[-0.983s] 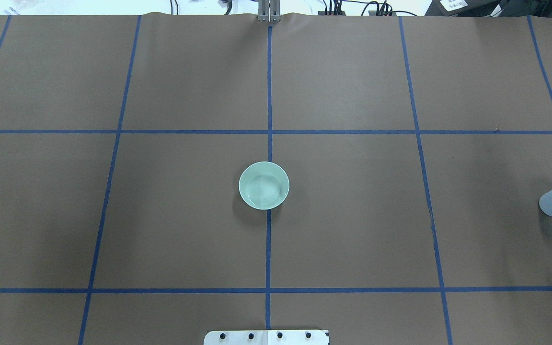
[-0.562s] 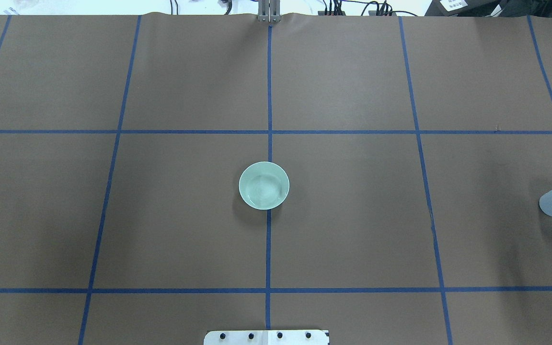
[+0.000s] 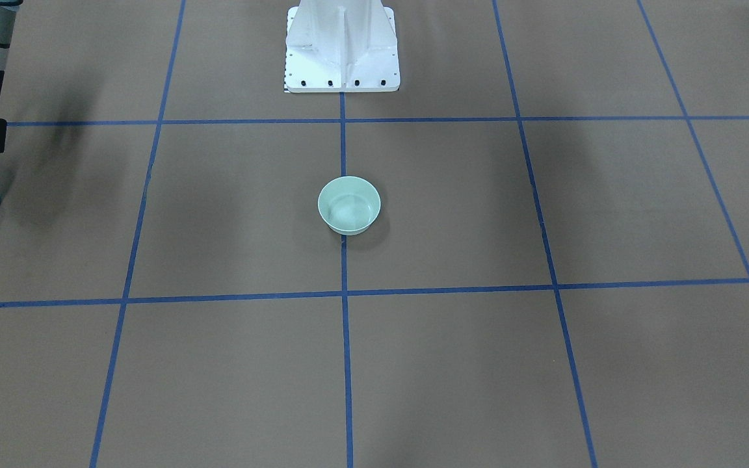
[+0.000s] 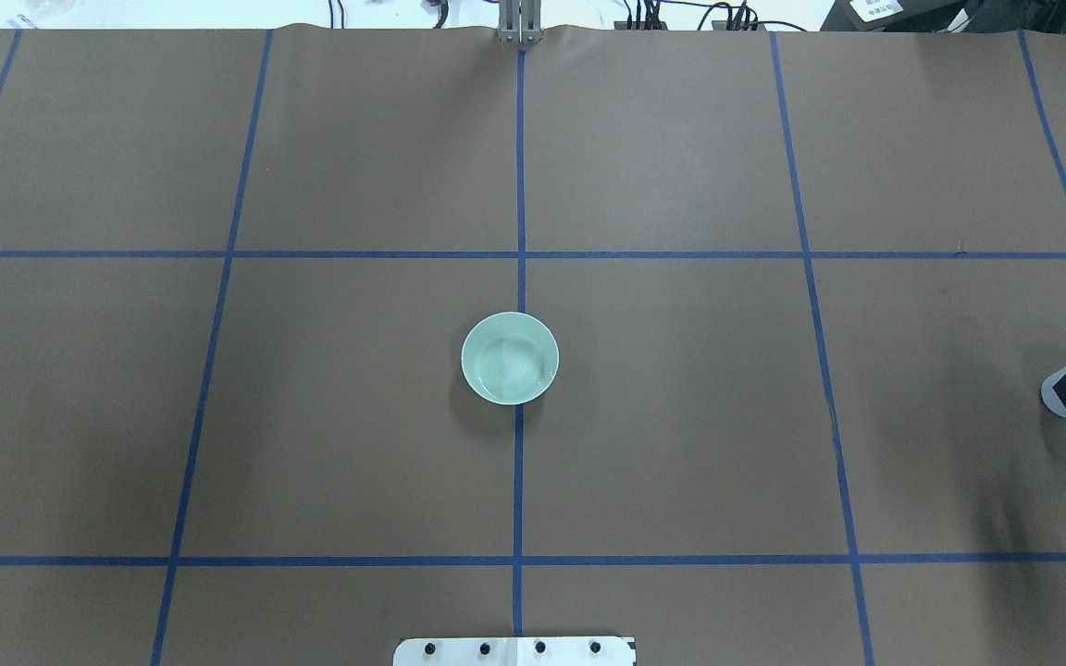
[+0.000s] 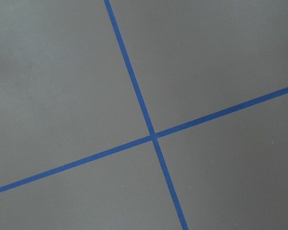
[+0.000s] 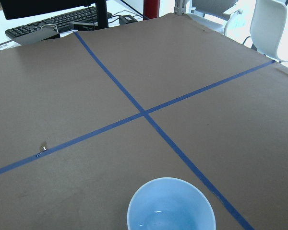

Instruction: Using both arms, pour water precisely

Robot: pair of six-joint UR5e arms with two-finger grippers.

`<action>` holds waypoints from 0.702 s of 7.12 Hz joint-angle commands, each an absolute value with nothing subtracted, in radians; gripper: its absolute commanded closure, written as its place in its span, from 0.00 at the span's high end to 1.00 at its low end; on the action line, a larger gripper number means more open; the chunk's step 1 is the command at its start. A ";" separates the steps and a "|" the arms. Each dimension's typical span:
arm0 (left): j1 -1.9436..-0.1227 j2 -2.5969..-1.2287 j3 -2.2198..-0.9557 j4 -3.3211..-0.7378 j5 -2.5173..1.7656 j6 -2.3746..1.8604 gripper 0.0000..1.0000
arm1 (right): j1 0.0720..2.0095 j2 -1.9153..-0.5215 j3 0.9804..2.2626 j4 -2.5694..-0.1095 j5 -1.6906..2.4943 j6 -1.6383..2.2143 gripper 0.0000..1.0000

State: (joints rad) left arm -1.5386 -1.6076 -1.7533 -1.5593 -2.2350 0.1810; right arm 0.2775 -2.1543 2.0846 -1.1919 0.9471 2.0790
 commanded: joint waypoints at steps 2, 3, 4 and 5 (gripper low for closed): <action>-1.537 -1.609 -1.753 -1.560 -2.235 0.179 1.00 | 0.192 -2.082 2.080 -1.475 0.896 2.287 1.00; -1.539 -1.609 -1.753 -1.559 -2.235 0.179 1.00 | 0.180 -2.079 2.063 -1.515 0.894 2.334 1.00; -1.539 -1.609 -1.753 -1.559 -2.235 0.179 1.00 | 0.175 -2.048 2.021 -1.558 0.888 2.370 1.00; -1.539 -1.609 -1.753 -1.560 -2.235 0.181 1.00 | 0.175 -2.005 1.982 -1.565 0.885 2.373 1.00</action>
State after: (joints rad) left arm -1.5385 -1.6091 -1.7534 -1.5591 -2.2350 0.1798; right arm 0.1788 -2.0481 2.0268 -1.5387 0.8902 2.3517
